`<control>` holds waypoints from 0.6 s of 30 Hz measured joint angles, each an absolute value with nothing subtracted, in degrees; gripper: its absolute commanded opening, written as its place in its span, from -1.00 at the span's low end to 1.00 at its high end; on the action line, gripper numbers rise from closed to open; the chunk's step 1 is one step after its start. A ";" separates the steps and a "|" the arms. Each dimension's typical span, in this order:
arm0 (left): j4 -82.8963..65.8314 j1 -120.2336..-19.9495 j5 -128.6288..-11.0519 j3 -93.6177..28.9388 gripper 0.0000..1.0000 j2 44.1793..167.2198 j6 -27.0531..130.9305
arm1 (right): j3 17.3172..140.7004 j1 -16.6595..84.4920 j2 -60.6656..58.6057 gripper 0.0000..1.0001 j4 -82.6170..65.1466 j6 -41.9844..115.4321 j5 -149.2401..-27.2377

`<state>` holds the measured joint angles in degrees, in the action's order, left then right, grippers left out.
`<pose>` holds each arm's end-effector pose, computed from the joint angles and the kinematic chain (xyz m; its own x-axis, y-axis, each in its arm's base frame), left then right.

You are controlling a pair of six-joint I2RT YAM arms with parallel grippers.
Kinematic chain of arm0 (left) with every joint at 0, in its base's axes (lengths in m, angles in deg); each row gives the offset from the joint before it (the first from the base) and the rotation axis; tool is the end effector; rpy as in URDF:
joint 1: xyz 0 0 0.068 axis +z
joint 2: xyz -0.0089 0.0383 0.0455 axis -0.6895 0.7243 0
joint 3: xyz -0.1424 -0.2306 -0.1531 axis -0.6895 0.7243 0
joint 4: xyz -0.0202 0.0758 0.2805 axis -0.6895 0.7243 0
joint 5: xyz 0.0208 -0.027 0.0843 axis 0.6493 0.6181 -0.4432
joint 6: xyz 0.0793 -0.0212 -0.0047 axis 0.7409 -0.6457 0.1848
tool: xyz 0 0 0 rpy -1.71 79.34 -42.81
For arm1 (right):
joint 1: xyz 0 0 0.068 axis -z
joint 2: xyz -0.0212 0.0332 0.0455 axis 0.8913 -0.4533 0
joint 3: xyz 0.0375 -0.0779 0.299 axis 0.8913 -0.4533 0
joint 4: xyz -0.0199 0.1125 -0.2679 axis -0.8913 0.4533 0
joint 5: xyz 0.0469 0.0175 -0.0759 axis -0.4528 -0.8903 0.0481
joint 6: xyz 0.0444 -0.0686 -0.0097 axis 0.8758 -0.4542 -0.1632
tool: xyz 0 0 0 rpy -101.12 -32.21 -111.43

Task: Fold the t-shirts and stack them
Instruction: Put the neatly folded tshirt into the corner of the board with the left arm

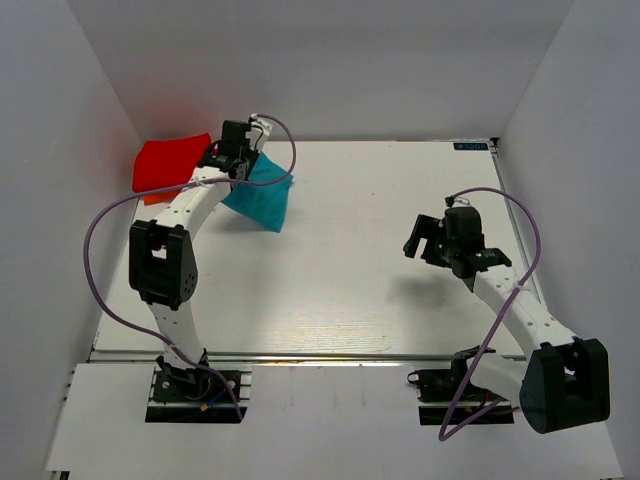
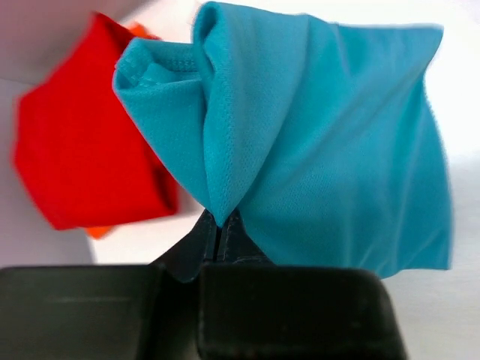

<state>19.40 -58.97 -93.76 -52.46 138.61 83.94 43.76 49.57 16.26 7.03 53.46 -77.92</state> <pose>0.4913 -0.1151 0.2877 -0.5814 0.5084 -0.6352 0.2822 0.8582 0.4287 0.2687 0.0610 0.2379 -0.6493 0.2549 -0.7166 0.0672 0.9577 0.2798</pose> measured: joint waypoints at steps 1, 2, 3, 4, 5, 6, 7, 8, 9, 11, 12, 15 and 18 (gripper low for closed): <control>19.50 -58.38 -93.76 -53.38 -1.00 138.65 85.28 | 43.76 49.57 16.26 0.81 7.03 53.48 -77.92; 19.64 -57.72 -93.74 -54.58 -1.00 138.74 86.48 | 43.76 49.57 16.26 0.81 7.03 53.50 -77.92; 19.77 -57.07 -93.70 -56.00 -1.00 138.80 87.44 | 43.76 49.57 16.24 0.81 7.01 53.53 -77.92; 20.23 -56.52 -93.67 -57.77 -1.00 138.85 88.34 | 43.76 49.57 16.17 0.81 7.01 53.55 -77.92; 20.49 -56.06 -93.67 -59.52 -1.00 139.00 89.06 | 43.76 49.57 16.04 0.81 6.96 53.63 -77.94; 21.08 -55.54 -93.63 -61.93 -1.00 139.35 89.65 | 43.76 49.57 15.76 0.81 6.90 53.70 -77.94; 21.49 -55.14 -93.61 -64.44 -1.00 139.74 90.22 | 43.76 49.57 15.32 0.81 6.83 53.74 -77.99; 21.73 -54.75 -93.61 -66.45 -1.00 140.14 90.70 | 43.76 49.57 14.88 0.81 6.83 53.79 -77.99; 21.80 -54.14 -93.61 -69.18 -1.00 140.51 91.42 | 43.76 49.57 14.29 0.81 6.83 53.88 -78.05; 22.11 -53.46 -93.61 -71.35 -1.00 140.73 92.01 | 43.78 49.57 13.27 0.81 6.85 53.92 -78.23; 22.17 -53.13 -93.61 -72.37 -1.00 140.94 92.27 | 43.78 49.57 12.76 0.81 6.85 53.92 -78.38; 22.17 -51.89 -93.59 -74.84 -1.00 141.95 92.99 | 44.15 49.57 11.47 0.81 7.09 53.92 -78.47; 22.30 -50.73 -93.72 -76.83 -1.00 143.92 92.84 | 45.02 49.57 11.15 0.81 7.31 53.92 -78.53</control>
<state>22.30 -50.73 -93.72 -76.83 143.92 92.84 45.02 49.57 11.15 7.31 53.92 -78.53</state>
